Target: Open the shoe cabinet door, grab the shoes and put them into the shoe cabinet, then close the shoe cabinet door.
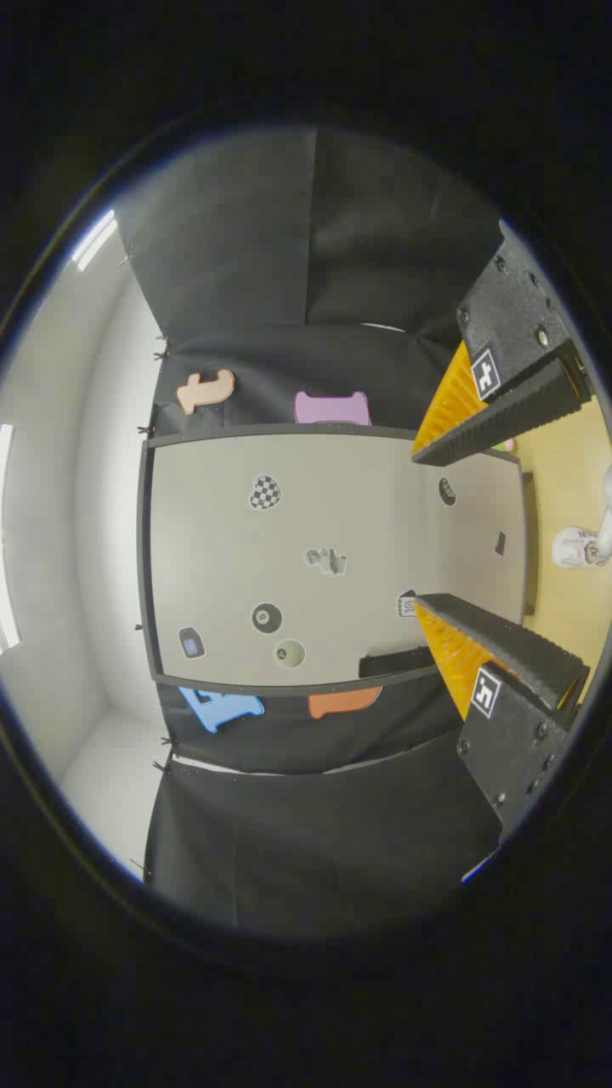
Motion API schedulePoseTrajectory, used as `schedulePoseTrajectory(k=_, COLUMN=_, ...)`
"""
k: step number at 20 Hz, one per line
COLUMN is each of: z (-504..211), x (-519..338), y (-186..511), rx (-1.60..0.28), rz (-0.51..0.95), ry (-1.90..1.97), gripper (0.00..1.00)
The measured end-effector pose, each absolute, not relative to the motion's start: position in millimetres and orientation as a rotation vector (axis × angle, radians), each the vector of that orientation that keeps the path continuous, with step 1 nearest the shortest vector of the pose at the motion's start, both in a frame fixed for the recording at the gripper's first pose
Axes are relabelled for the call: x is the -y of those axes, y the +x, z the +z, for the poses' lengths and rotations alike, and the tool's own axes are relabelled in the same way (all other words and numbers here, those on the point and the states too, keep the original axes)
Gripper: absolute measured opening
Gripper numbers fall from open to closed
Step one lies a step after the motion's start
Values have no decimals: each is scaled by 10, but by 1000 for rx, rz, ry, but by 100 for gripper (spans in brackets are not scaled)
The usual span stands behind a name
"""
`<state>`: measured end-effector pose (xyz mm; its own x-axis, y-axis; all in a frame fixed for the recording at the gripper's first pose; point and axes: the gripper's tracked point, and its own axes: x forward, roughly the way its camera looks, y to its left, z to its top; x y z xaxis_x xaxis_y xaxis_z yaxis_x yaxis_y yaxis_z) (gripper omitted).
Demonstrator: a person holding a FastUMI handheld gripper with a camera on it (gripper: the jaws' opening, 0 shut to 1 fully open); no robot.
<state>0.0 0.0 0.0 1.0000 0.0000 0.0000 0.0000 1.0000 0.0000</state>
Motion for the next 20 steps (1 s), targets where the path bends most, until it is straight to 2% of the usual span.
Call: schedulePoseTrajectory(k=20, z=-182, x=-260, y=242, rx=-28, rz=1, ry=-21, gripper=99)
